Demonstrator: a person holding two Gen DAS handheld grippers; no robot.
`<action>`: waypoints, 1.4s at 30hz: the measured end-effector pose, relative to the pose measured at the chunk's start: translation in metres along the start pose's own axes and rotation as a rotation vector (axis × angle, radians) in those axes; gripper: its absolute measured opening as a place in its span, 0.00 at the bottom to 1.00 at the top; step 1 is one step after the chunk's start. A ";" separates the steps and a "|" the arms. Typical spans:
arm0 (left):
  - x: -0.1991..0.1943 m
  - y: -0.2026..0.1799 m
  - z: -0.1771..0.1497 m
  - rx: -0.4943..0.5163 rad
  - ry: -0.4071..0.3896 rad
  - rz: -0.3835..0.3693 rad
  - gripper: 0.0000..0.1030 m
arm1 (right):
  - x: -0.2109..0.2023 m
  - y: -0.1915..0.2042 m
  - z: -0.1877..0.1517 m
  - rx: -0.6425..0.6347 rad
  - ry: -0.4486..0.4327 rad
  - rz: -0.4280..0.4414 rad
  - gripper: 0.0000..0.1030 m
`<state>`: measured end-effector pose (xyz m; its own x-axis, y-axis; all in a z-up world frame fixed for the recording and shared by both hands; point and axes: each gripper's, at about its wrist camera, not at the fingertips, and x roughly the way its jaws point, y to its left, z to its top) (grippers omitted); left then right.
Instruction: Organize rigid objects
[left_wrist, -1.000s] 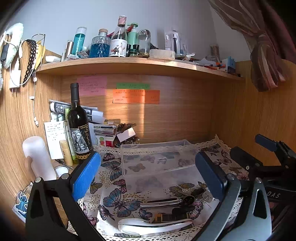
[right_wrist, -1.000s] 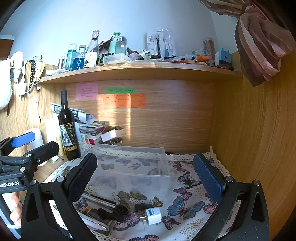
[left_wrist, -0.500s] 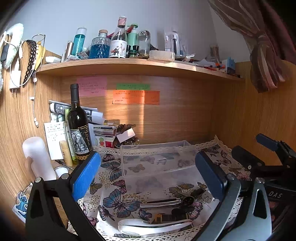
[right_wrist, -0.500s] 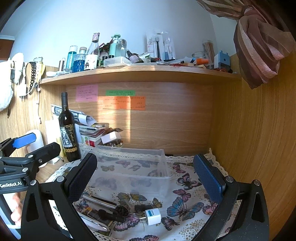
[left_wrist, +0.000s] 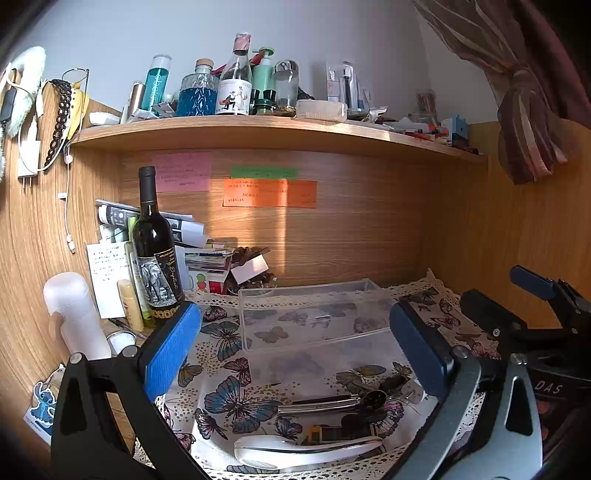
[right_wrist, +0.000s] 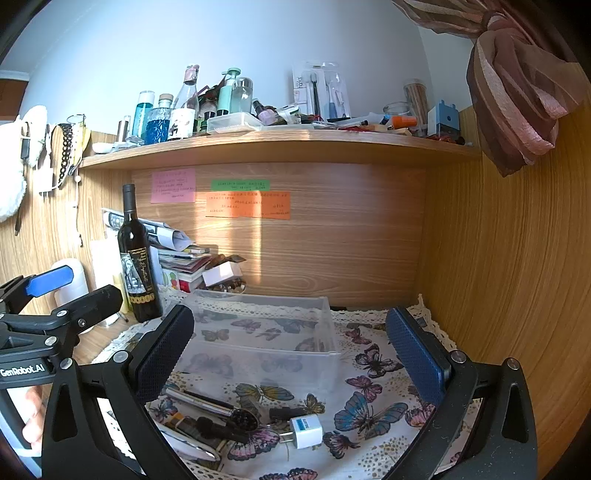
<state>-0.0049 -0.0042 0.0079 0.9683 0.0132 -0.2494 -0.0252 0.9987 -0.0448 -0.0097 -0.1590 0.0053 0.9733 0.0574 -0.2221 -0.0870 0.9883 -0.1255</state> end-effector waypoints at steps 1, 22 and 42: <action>0.000 0.000 0.000 0.000 0.000 0.000 1.00 | 0.000 0.000 0.000 0.000 0.000 -0.001 1.00; -0.001 -0.002 -0.003 0.001 -0.008 -0.006 1.00 | -0.001 0.002 0.000 0.007 0.001 0.006 1.00; 0.016 0.024 -0.045 -0.031 0.166 0.103 0.83 | 0.024 -0.015 -0.033 0.037 0.162 0.030 0.85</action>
<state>-0.0010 0.0181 -0.0410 0.9058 0.1045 -0.4106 -0.1324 0.9904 -0.0402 0.0082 -0.1770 -0.0306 0.9232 0.0668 -0.3785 -0.1050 0.9912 -0.0812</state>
